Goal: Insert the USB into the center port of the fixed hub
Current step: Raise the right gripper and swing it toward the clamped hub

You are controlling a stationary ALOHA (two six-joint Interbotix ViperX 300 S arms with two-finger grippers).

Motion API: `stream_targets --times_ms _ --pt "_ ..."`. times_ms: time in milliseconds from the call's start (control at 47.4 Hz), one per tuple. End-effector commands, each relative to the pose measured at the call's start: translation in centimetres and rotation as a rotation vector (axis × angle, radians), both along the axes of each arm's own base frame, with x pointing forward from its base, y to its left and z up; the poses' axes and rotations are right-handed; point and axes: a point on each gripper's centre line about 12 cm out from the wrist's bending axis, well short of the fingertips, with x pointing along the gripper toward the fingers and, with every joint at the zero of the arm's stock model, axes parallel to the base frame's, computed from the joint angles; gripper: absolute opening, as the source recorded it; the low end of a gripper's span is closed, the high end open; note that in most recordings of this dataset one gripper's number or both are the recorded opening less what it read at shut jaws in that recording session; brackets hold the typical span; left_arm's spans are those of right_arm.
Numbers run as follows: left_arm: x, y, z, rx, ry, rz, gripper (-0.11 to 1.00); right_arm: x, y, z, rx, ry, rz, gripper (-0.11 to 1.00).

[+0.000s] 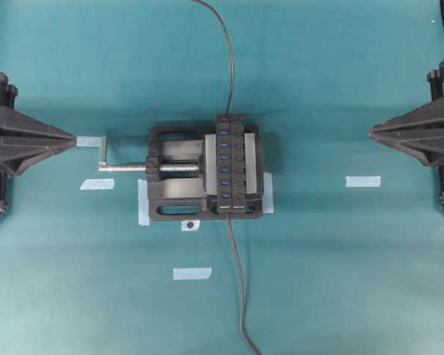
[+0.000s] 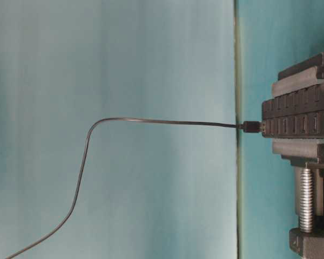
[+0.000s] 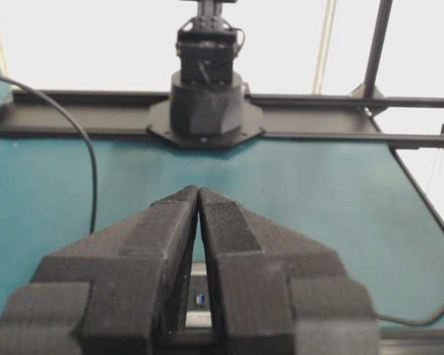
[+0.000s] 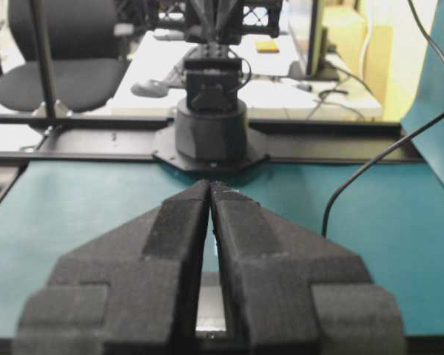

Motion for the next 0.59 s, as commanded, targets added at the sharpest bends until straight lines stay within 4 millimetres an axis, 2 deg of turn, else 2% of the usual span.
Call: stream_targets --times_ms 0,63,127,253,570 --pt "-0.1 -0.1 0.3 -0.015 -0.017 -0.007 0.13 -0.1 0.0 -0.3 0.012 -0.002 -0.001 0.16" --pt "-0.4 -0.1 0.5 -0.028 -0.028 -0.007 0.07 -0.7 -0.1 -1.1 0.048 -0.008 -0.006 0.17" --pt "-0.6 -0.1 0.6 -0.037 -0.028 -0.008 0.00 -1.2 -0.2 -1.3 0.098 -0.016 -0.007 0.07" --pt "-0.6 -0.1 0.7 -0.052 0.005 -0.011 0.00 -2.0 -0.3 -1.1 0.139 -0.006 -0.008 0.00" --pt "0.5 -0.1 0.0 -0.051 0.097 -0.008 0.00 -2.0 -0.8 -1.5 0.144 0.149 -0.046 -0.01"
